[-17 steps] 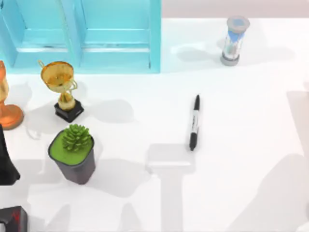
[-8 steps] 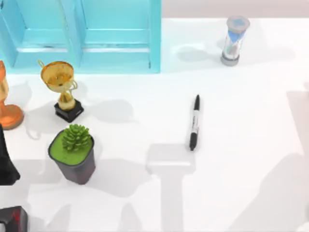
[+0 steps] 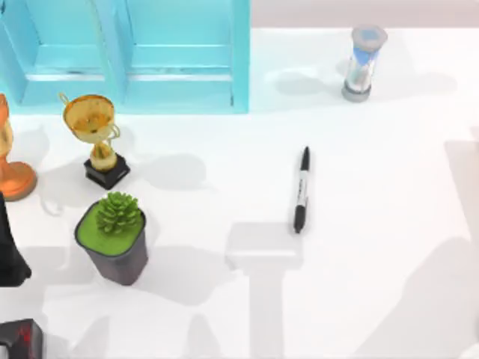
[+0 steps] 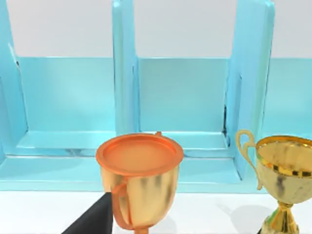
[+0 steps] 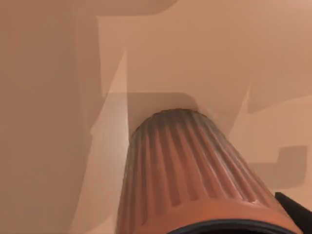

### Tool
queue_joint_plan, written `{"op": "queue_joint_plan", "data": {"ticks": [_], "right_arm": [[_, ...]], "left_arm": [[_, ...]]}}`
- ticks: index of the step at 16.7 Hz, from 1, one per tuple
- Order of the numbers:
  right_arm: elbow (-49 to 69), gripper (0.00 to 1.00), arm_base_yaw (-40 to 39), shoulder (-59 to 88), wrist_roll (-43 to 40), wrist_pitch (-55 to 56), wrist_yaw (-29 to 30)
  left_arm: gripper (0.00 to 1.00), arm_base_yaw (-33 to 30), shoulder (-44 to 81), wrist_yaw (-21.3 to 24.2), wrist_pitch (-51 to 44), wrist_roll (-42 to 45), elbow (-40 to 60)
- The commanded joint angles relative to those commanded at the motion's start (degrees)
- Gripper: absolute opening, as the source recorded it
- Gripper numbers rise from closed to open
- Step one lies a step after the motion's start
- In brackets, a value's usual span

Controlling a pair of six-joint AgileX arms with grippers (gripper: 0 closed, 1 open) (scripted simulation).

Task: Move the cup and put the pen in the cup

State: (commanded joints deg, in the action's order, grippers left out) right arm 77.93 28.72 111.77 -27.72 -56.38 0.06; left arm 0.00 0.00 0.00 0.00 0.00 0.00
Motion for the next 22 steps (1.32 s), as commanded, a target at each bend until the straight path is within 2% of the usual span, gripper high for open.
{"op": "queue_joint_plan", "data": {"ticks": [8,17,22], "right_arm": [[1.8,0.00,-1.7,-0.6,2.2,-2.2,0.0],[17.3,0.00,-21.1,-9.7,21.1,-27.9,-0.1],[19.5,0.00,-24.3,-11.7,24.2,-31.1,-0.1]], "left_arm": [[1.00,0.0,0.0,0.0,0.0,0.0,0.0],[1.00,0.0,0.0,0.0,0.0,0.0,0.0],[1.00,0.0,0.0,0.0,0.0,0.0,0.0]]}}
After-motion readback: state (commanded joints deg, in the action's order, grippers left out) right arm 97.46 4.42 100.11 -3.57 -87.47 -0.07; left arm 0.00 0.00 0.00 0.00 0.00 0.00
